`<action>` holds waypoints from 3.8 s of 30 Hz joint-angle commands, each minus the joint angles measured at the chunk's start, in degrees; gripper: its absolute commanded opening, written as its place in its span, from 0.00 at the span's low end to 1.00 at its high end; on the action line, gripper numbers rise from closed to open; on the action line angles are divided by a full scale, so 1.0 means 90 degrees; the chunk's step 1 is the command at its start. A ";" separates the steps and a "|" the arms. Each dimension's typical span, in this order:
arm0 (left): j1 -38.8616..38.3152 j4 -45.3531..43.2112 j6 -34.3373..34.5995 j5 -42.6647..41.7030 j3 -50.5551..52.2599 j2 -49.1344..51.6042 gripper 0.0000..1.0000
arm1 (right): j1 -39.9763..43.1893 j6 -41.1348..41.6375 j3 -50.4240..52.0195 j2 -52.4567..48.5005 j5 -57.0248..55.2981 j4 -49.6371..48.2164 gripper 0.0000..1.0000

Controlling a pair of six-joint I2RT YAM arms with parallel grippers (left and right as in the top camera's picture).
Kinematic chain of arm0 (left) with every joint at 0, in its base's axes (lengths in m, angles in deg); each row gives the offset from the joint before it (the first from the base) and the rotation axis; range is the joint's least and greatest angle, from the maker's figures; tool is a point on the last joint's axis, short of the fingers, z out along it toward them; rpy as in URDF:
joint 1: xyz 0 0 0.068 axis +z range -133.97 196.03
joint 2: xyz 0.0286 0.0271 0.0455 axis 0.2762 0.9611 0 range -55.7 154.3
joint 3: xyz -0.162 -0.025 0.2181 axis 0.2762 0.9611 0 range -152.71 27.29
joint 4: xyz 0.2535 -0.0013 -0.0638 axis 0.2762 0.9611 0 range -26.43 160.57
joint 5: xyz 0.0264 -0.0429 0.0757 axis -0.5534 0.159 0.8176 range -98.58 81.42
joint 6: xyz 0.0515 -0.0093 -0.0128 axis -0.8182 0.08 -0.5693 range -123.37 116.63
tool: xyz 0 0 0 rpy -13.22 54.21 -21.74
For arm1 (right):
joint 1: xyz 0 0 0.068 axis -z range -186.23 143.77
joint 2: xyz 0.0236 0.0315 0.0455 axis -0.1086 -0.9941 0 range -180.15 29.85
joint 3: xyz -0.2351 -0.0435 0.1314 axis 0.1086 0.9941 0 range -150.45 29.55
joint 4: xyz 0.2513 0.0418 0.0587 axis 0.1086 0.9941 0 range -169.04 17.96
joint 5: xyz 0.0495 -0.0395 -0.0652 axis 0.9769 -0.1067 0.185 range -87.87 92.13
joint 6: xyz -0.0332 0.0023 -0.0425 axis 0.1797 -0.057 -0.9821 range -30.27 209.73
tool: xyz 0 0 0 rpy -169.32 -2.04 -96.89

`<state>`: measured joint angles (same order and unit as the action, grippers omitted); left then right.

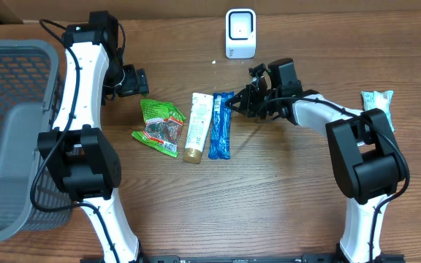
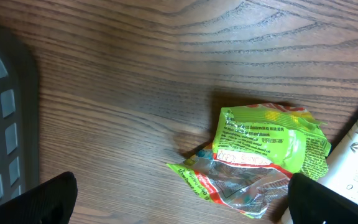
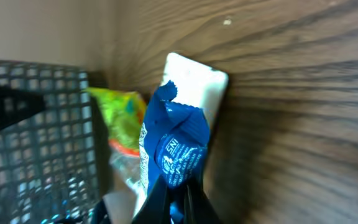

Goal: Scan the item barcode
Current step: 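Lift the blue wrapper and hold it in front of the scanner, then hold the blue wrapper in front of the white scanner with right gripper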

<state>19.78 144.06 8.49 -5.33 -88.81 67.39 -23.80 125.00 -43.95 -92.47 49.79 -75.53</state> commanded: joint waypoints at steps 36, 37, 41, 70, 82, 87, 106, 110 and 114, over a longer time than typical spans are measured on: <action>-0.0056 0.0000 0.0066 -0.0027 0.0015 -0.0151 1.00 | -0.0282 -0.2140 -0.0092 0.3995 -0.6096 0.1615 0.04; -0.0056 0.0000 0.0066 -0.0027 0.0015 -0.0151 0.99 | -0.0299 -0.2140 -0.0092 0.3827 -0.6494 0.1331 0.04; -0.0056 -0.0002 0.0066 -0.0027 0.0015 -0.0151 1.00 | -0.0299 -0.2356 -0.0095 0.3366 -0.7448 0.0364 0.04; -0.0056 0.0000 0.0066 -0.0027 0.0015 -0.0151 0.99 | -0.0508 -1.0790 -0.0124 -0.0437 -0.6547 -0.5918 0.04; -0.0056 0.0000 0.0066 -0.0027 0.0015 -0.0151 1.00 | -0.0510 -1.1310 -0.1190 -0.1081 -0.6445 -0.5824 0.04; -0.0056 0.0000 0.0066 -0.0027 0.0015 -0.0151 1.00 | -0.0498 -1.2004 -0.1299 -0.1081 -0.6181 -0.5615 0.04; -0.0056 0.0000 0.0066 -0.0027 0.0015 -0.0151 1.00 | -0.0117 -1.2927 -0.1299 -0.1081 -0.5948 -0.4799 0.04; -0.0056 0.0000 0.0066 -0.0027 0.0015 -0.0151 1.00 | -0.0117 -1.2930 -0.1299 -0.1081 -0.5948 -0.4799 0.04; -0.0056 0.0000 0.0066 -0.0027 0.0015 -0.0151 1.00 | -0.0117 -1.2951 -0.1299 -0.1081 -0.5950 -0.4799 0.04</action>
<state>19.78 144.08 8.49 -5.33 -88.76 67.39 -24.98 8.78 -53.98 -102.55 -4.07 -118.00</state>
